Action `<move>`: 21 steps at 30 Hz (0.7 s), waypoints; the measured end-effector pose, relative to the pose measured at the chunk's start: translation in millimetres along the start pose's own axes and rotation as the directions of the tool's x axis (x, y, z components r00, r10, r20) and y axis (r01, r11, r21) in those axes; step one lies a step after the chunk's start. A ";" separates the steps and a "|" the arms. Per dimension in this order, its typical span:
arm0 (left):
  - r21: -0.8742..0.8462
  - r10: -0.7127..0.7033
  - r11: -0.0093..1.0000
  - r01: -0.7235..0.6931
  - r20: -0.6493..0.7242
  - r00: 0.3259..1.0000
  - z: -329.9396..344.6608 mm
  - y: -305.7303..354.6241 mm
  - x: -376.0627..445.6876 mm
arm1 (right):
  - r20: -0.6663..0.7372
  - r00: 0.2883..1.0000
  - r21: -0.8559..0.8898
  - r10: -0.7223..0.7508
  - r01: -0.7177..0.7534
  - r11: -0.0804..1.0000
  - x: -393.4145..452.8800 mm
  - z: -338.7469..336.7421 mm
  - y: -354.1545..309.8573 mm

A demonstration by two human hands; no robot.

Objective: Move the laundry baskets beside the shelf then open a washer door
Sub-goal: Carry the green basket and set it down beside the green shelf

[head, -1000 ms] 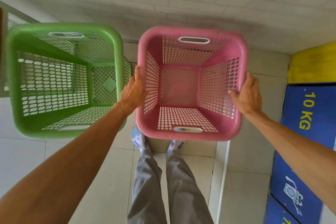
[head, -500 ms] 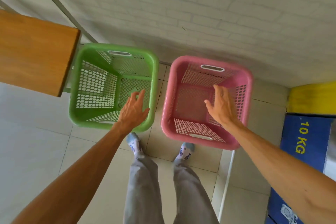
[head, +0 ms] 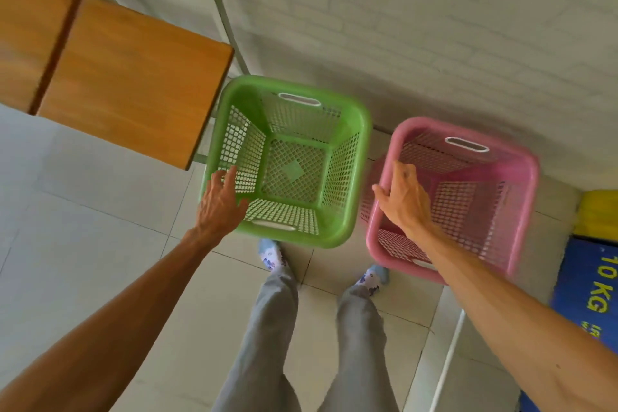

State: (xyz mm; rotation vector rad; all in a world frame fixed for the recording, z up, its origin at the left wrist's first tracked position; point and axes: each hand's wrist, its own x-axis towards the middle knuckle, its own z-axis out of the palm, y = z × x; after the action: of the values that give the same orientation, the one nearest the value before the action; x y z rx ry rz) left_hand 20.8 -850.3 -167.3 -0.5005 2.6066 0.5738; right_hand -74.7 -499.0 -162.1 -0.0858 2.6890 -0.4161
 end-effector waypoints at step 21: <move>-0.097 -0.091 0.993 0.072 -0.204 0.975 77.2 -77.1 131.2 | 0.014 0.958 0.059 0.285 -0.286 0.956 99.3 135.3 -29.8</move>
State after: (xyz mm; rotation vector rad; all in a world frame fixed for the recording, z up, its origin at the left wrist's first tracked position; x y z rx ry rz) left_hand -32.5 -912.9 -316.9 -0.7290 2.7503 0.6428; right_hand -109.6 -576.9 -309.7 0.3160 2.6256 -0.4043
